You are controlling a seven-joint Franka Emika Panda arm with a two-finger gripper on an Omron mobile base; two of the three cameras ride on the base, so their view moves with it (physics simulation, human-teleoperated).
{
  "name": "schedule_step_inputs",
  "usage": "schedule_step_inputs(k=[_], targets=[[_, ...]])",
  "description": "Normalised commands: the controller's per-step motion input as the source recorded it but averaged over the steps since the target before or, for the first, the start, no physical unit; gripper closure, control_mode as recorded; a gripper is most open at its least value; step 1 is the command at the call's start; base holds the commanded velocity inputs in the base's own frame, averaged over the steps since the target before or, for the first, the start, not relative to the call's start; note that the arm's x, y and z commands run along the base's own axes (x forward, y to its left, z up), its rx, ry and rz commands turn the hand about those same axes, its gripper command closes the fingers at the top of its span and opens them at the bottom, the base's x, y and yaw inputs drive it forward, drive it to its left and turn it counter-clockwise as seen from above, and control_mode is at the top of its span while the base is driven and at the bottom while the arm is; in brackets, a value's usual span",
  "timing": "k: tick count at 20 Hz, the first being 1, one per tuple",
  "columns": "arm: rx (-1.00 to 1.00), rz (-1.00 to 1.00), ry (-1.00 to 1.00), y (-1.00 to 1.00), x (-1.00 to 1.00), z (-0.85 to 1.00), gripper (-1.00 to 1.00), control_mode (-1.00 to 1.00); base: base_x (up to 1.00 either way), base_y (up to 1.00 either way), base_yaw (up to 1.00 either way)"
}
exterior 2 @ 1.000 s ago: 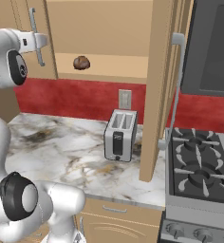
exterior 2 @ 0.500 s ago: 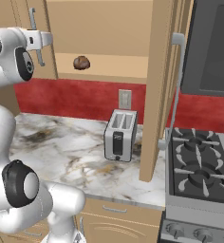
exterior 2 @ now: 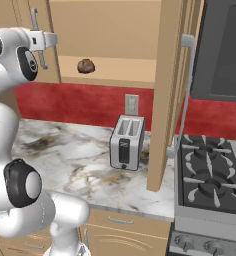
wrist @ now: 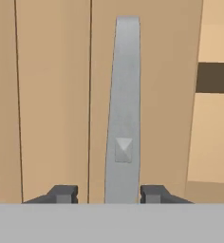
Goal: The dining table condiment station is running low on condiment bottle. Refill the condiment station by opening the cabinet and taking the condiment bottle from the cabinet and placing it on the dining table.
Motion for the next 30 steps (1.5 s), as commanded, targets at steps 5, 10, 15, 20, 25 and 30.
schedule_step_inputs(k=[5, 10, 15, 20, 25, 30], targets=[[0.00, -0.05, 0.03, 0.03, 0.27, 0.00, 1.00, -1.00, 0.00, 0.00, 0.00], [0.00, -0.02, 0.01, 0.00, 0.23, 0.00, 1.00, -1.00, 0.00, 0.00, 0.00], [0.00, 0.00, 0.02, 0.00, 0.12, 0.00, 1.00, -1.00, 0.00, 0.00, 0.00], [0.00, 0.00, 0.02, 0.00, 0.04, 0.00, 1.00, -1.00, 0.00, 0.00, 0.00], [0.00, 0.00, 0.06, 0.00, 0.25, 0.00, 1.00, -1.00, 0.00, 0.00, 0.00], [0.00, 0.00, 0.03, 0.00, 0.05, -0.06, 1.00, -1.00, 0.00, 0.00, 0.00]])
